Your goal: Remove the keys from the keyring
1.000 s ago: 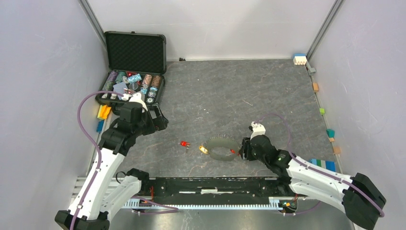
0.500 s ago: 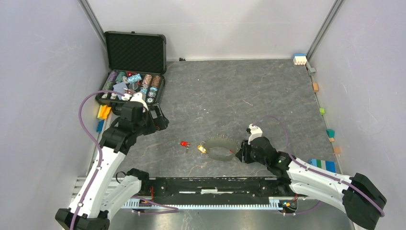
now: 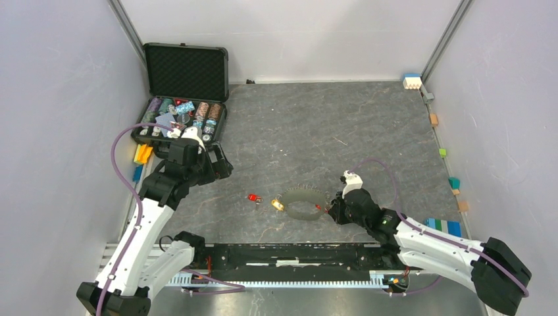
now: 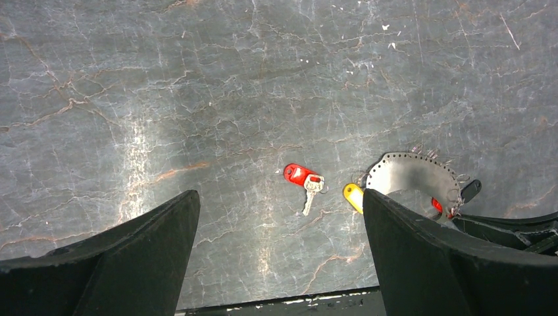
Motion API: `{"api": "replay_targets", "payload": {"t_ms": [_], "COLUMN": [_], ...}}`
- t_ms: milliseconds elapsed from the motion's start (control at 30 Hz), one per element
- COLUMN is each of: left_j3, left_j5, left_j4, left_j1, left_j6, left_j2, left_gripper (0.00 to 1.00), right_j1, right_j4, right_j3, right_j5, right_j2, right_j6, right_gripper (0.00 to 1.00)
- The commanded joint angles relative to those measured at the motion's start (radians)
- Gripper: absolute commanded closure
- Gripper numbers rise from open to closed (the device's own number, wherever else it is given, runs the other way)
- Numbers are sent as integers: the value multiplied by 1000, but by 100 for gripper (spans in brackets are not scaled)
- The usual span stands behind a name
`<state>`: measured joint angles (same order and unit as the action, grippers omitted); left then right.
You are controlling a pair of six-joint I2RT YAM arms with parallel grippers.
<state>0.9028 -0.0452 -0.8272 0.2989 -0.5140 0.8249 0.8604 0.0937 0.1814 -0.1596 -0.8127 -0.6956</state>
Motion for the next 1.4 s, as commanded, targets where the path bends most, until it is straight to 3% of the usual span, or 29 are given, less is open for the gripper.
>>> {"api": "replay_targets", "payload": {"t_ms": [0, 67, 600, 867, 1033, 1233, 1367], "left_j3": [1, 1, -8, -25, -75, -99, -121], "left_j5": [17, 18, 41, 109, 304, 365, 256], "left_j4": [34, 34, 54, 92, 212, 303, 338], "left_j1": [3, 3, 3, 3, 10, 109, 271], "left_j6": [44, 45, 54, 63, 60, -6, -35], "left_j2": [0, 6, -2, -39, -110, -235, -254], "left_gripper": [0, 0, 0, 3, 9, 9, 11], "right_j1": [3, 3, 3, 4, 3, 3, 3], "right_j4": [6, 2, 262, 244, 213, 143, 85], "right_j3": [-18, -15, 212, 289, 328, 325, 307], "right_j5": [-24, -26, -71, 129, 229, 311, 330], "right_j2": [-10, -8, 130, 169, 205, 242, 255], "right_j6": [-8, -4, 176, 215, 213, 175, 121], "right_gripper": [91, 100, 100, 100, 100, 100, 100]}}
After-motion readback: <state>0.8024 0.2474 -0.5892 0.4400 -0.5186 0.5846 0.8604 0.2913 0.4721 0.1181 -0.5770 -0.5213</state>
